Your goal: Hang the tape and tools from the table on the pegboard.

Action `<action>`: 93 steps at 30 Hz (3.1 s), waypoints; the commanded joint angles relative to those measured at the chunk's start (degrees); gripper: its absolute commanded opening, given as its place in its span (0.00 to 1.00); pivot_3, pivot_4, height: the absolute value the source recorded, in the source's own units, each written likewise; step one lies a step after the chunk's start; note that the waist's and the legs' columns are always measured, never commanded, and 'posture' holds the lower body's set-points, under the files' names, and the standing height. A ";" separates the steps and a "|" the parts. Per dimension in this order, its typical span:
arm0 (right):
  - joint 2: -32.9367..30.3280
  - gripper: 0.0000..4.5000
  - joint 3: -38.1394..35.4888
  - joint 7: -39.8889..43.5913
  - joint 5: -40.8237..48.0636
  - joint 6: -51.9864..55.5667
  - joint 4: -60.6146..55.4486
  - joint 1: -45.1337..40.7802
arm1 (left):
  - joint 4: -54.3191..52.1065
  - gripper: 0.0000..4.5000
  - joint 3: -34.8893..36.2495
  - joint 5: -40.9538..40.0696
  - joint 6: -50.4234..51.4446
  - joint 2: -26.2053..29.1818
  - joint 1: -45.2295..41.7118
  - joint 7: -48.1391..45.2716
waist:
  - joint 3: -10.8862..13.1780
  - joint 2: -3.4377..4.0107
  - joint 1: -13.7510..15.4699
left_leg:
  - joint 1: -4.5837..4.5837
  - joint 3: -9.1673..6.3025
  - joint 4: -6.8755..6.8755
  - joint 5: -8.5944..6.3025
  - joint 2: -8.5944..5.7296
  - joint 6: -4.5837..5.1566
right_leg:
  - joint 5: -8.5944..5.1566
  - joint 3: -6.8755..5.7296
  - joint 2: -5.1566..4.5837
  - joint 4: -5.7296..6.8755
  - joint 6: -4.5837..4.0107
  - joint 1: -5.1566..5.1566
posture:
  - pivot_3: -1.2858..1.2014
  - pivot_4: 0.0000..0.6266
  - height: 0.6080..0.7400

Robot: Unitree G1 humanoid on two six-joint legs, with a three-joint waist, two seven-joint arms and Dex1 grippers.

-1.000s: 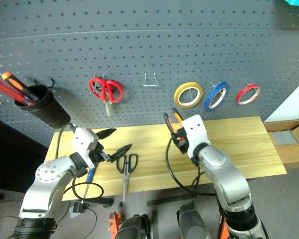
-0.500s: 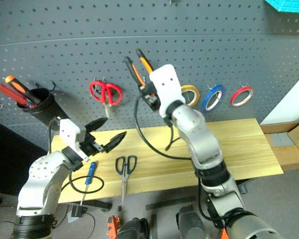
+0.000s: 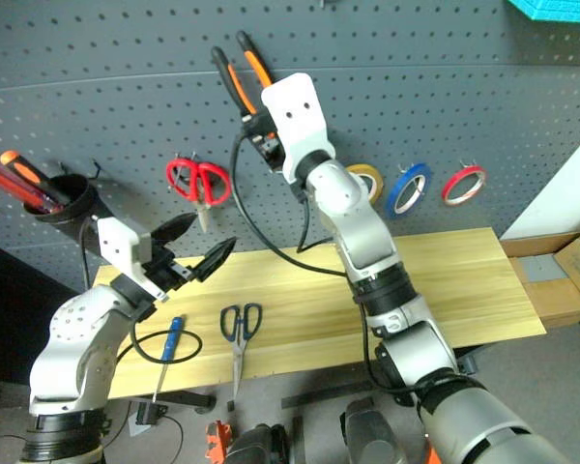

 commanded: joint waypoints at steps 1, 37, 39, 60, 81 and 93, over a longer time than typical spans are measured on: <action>2.09 0.54 -1.48 -0.75 -0.27 -7.54 4.11 -4.72 | -3.06 1.00 0.29 -0.88 -0.41 -0.24 -0.48 0.69 | 0.00 0.00 -0.03 | 0.02 0.00 0.00 0.01 0.00 -0.01 | 0.00 0.00 0.00 0.04 0.00 -0.01 | 0.46 0.23 1.00; 3.21 0.54 -4.11 -5.04 -7.20 -37.13 38.95 -12.29 | -3.65 1.00 -0.91 -1.13 0.22 -0.49 -4.25 1.98 | 0.00 -0.01 2.22 | 0.13 0.02 0.00 0.22 0.05 -0.13 | 0.00 0.00 0.02 0.25 0.00 0.00 | 0.48 0.27 1.00; 2.44 0.54 -3.60 -5.96 -8.44 -37.68 39.60 -11.72 | -3.56 1.00 -0.97 -1.07 0.15 -0.52 -4.36 2.00 | 0.00 -0.01 2.41 | 0.13 0.01 0.00 0.24 0.05 -0.13 | 0.00 0.00 0.02 0.26 0.00 0.00 | 0.48 0.27 1.00; -1.25 0.54 -3.68 -10.16 -11.79 -39.84 40.11 -5.36 | -2.99 1.00 -1.67 -0.43 -0.47 -0.81 -5.23 1.94 | 0.00 -0.02 3.29 | 0.13 -0.01 0.01 0.33 0.02 -0.11 | 0.01 -0.03 0.02 0.27 -0.01 0.03 | 0.48 0.27 1.00; -2.50 0.99 -4.41 -7.15 -9.08 -20.07 23.82 4.57 | -1.84 1.00 -3.09 -0.30 0.85 -2.43 -6.25 3.54 | 0.01 -0.01 3.63 | 0.16 -0.17 -0.07 0.84 -0.02 0.27 | 0.56 -0.12 0.05 0.23 -0.28 0.11 | 0.46 0.28 1.00; -9.31 0.99 2.24 19.30 4.21 8.24 -26.08 25.60 | -7.37 1.00 -2.47 -0.54 12.98 -1.33 -0.20 10.07 | 0.04 -0.02 3.52 | 0.06 -0.17 -0.66 0.83 0.02 0.27 | 0.56 -0.14 0.05 -0.39 -0.28 0.04 | 0.46 0.30 1.00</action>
